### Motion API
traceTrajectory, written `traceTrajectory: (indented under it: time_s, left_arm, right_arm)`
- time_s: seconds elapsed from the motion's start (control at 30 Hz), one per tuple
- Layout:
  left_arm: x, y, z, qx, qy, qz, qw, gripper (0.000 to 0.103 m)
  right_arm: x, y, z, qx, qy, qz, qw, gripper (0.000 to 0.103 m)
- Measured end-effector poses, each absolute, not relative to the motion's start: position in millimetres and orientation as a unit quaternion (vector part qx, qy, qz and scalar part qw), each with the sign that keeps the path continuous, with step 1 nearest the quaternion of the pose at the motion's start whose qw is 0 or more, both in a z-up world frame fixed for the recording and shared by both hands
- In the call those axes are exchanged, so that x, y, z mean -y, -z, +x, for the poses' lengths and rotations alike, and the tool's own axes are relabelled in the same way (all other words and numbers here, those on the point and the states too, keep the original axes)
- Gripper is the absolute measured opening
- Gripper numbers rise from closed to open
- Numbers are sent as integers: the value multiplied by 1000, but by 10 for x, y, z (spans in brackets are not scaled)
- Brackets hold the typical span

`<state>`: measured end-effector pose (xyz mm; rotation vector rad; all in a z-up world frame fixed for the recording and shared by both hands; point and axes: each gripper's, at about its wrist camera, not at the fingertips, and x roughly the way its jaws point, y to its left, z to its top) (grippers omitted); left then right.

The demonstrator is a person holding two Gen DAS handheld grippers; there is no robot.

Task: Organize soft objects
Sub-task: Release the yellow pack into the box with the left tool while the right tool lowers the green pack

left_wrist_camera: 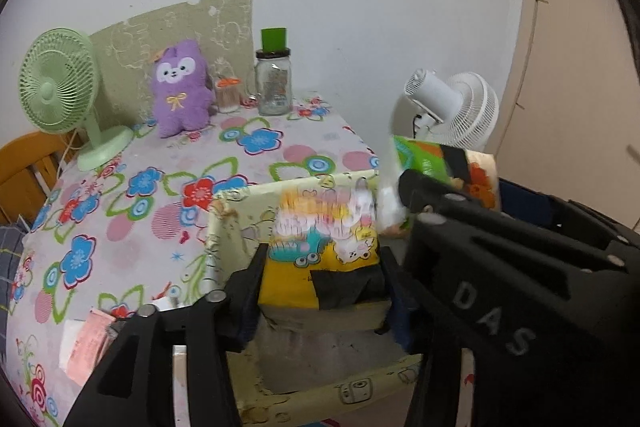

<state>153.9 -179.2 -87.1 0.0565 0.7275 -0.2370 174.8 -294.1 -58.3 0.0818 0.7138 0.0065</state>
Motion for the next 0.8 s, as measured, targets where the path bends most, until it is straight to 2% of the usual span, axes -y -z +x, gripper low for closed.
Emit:
traceTrajectory:
  time_s: [0.03, 0.07, 0.4, 0.57, 0.63, 0.67, 0.8]
  left_arm:
    - [1816, 876, 1541, -355, 117, 31, 927, 77]
    - [1838, 882, 1540, -353, 115, 37, 928, 80]
    - [1831, 886, 1680, -356, 95, 51, 928, 92]
    - [1805, 889, 1764, -357, 83, 61, 928, 93]
    - [1782, 892, 1798, -358, 80, 61, 928, 93]
    - [1771, 894, 1817, -359, 80, 60, 928, 93]
    - [1747, 894, 1857, -363, 84, 56, 926, 93]
  right_arm:
    - [2953, 602, 1765, -352, -4, 42, 935, 61]
    - [2966, 621, 1781, -355, -7, 45, 934, 61]
    - [2956, 697, 1934, -363, -28, 55, 930, 63]
    - [2915, 725, 2034, -365, -35, 54, 929, 73]
    - [2906, 723, 2051, -362, -30, 52, 930, 84]
    - [2895, 719, 2056, -359, -26, 49, 932, 87]
    - [2876, 715, 2081, -361, -18, 40, 931, 90]
